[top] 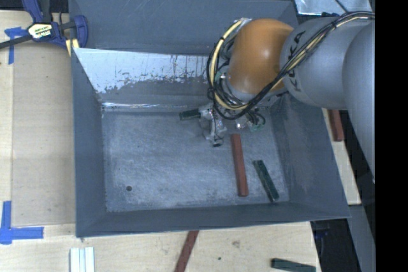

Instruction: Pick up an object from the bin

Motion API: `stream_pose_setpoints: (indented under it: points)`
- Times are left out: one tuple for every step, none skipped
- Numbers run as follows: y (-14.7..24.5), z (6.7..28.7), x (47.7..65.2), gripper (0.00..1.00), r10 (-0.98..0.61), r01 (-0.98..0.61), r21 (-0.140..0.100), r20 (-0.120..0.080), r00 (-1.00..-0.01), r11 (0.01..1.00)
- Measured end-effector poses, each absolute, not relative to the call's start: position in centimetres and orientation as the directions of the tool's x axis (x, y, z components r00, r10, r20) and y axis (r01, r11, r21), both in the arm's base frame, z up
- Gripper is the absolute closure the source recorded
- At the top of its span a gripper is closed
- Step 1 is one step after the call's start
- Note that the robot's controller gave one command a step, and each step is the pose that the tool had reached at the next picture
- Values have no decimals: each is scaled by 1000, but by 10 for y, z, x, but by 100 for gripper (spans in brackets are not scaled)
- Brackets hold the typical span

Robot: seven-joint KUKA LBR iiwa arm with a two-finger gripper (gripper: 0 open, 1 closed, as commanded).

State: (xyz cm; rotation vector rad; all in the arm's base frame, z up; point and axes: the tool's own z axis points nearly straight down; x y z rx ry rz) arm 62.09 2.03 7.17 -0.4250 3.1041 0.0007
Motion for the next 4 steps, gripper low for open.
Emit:
stream_pose_setpoints:
  points:
    - [19, 69, 618, 0, -269, -269, 1, 6, -963, 963]
    - [19, 69, 618, 0, -268, -268, 1, 6, -963, 963]
    - [-79, 70, 557, 100, -598, -598, -1, 0, -802, 802]
    - [-77, 71, 558, 0, -597, -597, -2, -5, -802, 802]
